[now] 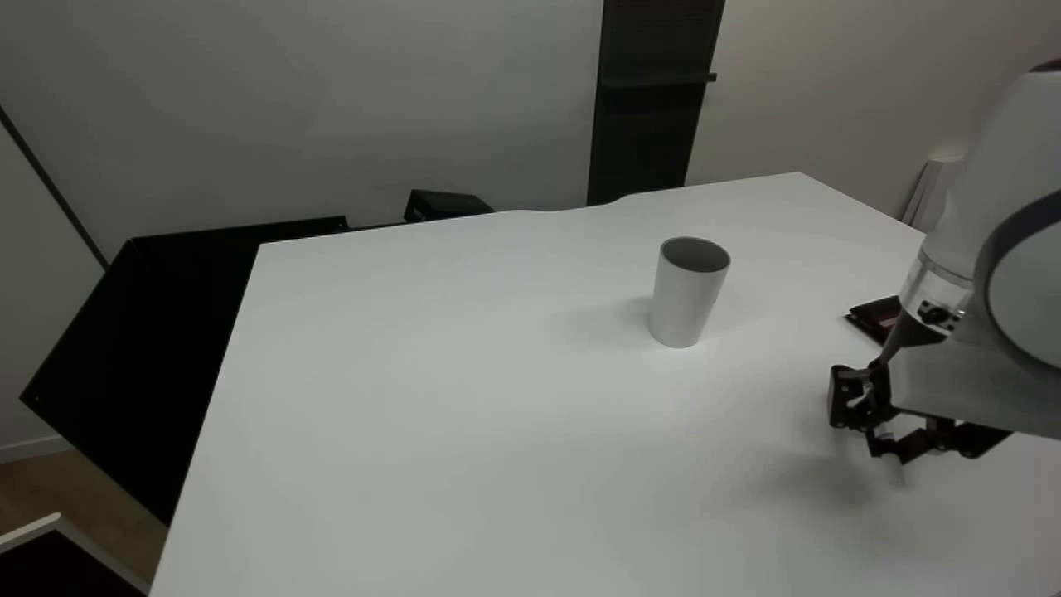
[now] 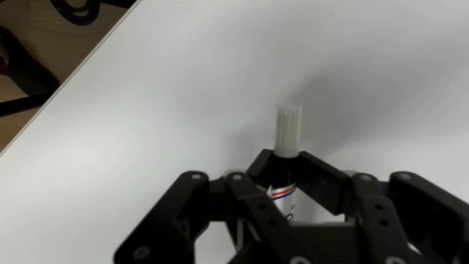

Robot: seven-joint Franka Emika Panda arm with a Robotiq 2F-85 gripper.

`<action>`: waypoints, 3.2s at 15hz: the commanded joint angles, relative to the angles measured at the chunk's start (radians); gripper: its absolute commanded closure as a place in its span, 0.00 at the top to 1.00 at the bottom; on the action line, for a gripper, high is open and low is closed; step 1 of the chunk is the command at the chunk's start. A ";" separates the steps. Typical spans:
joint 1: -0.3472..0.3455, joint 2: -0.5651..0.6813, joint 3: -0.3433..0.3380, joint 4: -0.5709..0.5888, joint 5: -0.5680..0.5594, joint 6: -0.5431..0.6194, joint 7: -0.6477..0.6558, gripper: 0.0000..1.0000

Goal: Put the marker in the white mug

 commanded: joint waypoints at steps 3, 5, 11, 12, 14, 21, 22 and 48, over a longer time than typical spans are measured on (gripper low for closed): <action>-0.094 -0.163 0.059 0.107 -0.044 -0.320 0.015 0.08; -0.154 -0.199 0.112 0.168 0.013 -0.445 0.006 0.08; -0.290 -0.294 0.185 0.305 0.281 -0.813 -0.012 0.08; -0.308 -0.307 0.184 0.308 0.331 -0.824 -0.016 0.08; -0.343 -0.312 0.176 0.326 0.431 -0.873 -0.037 0.08; -0.434 -0.260 0.158 0.378 0.781 -0.921 -0.083 0.08; -0.438 -0.252 0.160 0.389 0.819 -0.921 -0.085 0.08; -0.419 0.181 0.205 0.757 1.112 -1.017 -0.086 0.08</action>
